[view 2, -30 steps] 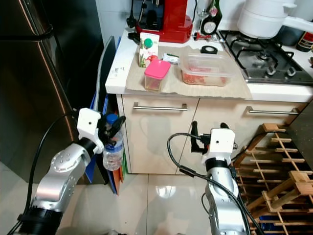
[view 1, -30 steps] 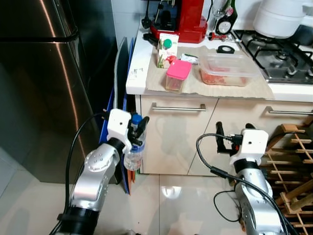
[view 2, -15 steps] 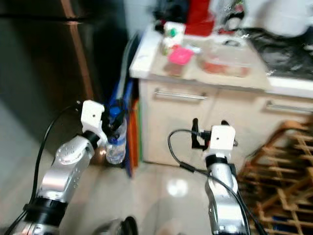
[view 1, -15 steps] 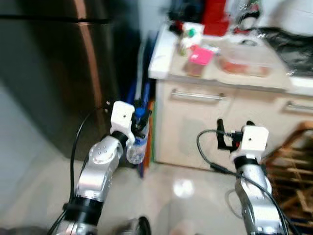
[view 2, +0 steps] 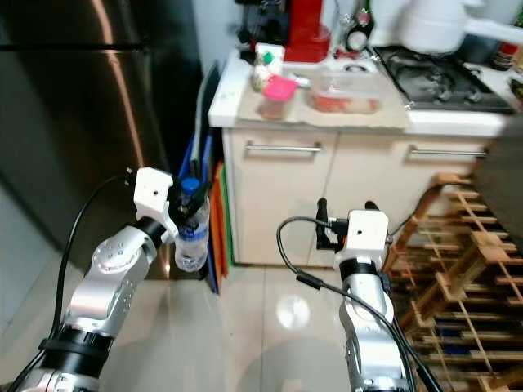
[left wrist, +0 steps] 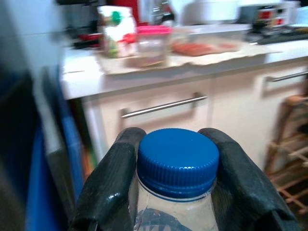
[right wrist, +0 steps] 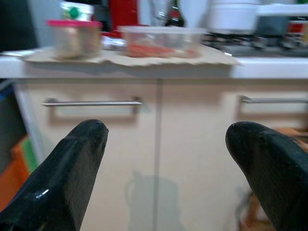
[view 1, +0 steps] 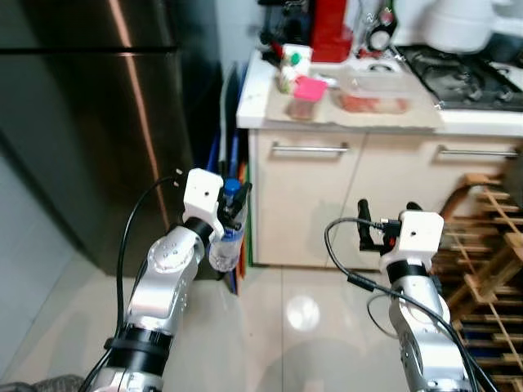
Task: Restocking fridge
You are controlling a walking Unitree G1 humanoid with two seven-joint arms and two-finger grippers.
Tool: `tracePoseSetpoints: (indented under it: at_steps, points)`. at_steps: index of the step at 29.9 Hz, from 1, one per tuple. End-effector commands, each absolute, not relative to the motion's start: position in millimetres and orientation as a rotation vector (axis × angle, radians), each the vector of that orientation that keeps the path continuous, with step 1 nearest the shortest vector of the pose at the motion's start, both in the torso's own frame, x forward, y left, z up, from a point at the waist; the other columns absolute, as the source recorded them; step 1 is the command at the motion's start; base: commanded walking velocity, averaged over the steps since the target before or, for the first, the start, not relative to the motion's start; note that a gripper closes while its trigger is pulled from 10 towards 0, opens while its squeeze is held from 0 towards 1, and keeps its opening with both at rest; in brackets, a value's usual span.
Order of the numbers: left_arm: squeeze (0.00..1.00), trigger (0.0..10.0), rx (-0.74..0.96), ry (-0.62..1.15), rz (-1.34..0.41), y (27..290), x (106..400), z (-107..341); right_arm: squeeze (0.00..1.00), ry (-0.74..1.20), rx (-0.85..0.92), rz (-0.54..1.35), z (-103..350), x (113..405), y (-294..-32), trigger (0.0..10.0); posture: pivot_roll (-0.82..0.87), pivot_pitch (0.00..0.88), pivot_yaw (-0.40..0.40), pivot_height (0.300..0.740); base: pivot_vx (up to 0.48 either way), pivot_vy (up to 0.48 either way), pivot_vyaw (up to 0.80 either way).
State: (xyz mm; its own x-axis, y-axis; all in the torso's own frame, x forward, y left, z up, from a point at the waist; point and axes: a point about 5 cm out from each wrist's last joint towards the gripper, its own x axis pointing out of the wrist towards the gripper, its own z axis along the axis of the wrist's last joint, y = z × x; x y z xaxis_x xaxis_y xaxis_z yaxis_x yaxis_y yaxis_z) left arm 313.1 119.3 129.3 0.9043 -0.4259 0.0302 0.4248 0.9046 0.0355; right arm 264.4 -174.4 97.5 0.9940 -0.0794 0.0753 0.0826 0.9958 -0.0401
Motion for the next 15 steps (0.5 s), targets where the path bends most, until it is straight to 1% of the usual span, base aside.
tracePoseSetpoints:
  at_steps: [1,6,15]
  points:
    - [0.0,10.0,0.049,-0.081,-0.471,114,316,138,0.0,-0.062,-0.034,-0.085,96,266,-175,10.0,-0.02,0.0,0.039,0.74,0.0,0.0,-0.6]
    - [0.0,10.0,0.063,-0.098,-0.515,109,315,140,0.0,-0.061,-0.033,-0.085,95,265,-174,10.0,-0.02,0.0,0.043,0.74,0.0,0.0,-0.6]
    - [0.0,10.0,0.002,-0.13,-0.605,101,311,146,0.0,-0.062,-0.037,-0.095,95,267,-178,10.0,-0.02,0.0,0.043,0.74,0.0,-0.48,-0.6]
